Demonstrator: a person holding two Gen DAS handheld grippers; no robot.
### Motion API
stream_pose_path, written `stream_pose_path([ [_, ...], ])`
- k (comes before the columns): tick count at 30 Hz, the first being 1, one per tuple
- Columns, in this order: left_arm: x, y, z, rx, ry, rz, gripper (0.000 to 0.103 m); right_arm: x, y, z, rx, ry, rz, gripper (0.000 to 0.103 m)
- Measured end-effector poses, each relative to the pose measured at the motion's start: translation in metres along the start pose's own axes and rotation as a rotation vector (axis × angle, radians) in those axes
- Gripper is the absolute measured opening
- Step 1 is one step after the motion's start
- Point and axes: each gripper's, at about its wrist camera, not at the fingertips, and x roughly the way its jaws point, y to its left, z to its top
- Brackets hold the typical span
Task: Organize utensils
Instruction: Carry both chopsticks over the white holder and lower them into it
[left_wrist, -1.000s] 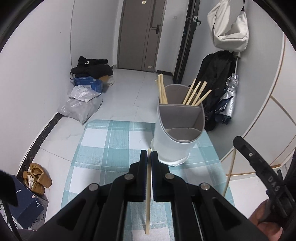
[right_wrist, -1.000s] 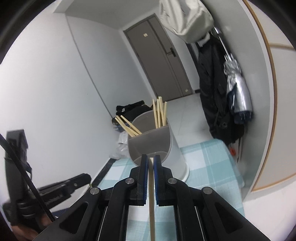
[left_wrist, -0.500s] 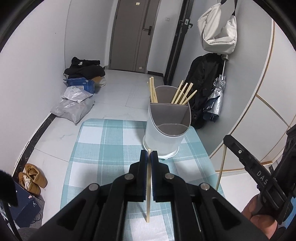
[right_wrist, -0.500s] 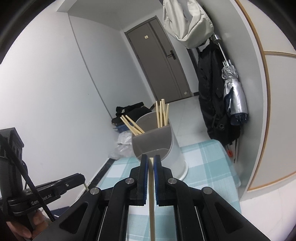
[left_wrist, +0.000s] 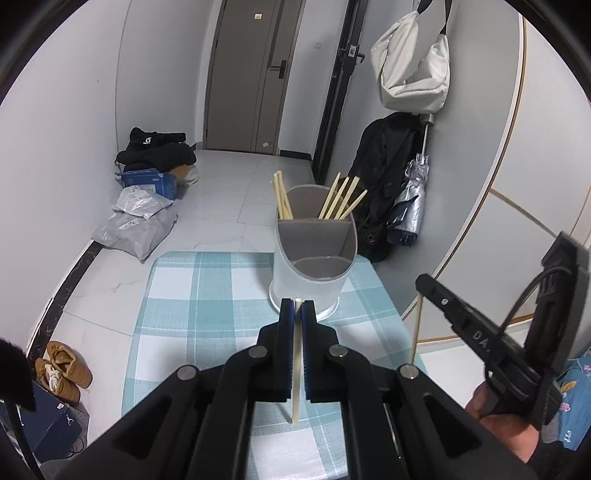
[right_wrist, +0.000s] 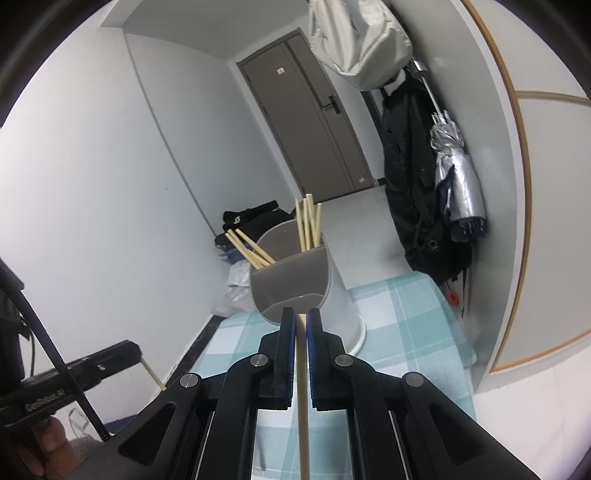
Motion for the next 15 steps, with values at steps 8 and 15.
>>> stream_pose_path([
  [8,-0.016,-0.005,0.033,-0.019,-0.03,-0.071,0.001,-0.001,0.008,0.037,-0.02,-0.063,0.009,0.005],
  [15,-0.021,-0.008,0.081,-0.039,-0.081,-0.102,0.001,-0.002,0.03,0.085,-0.085,-0.155,0.054,0.005],
])
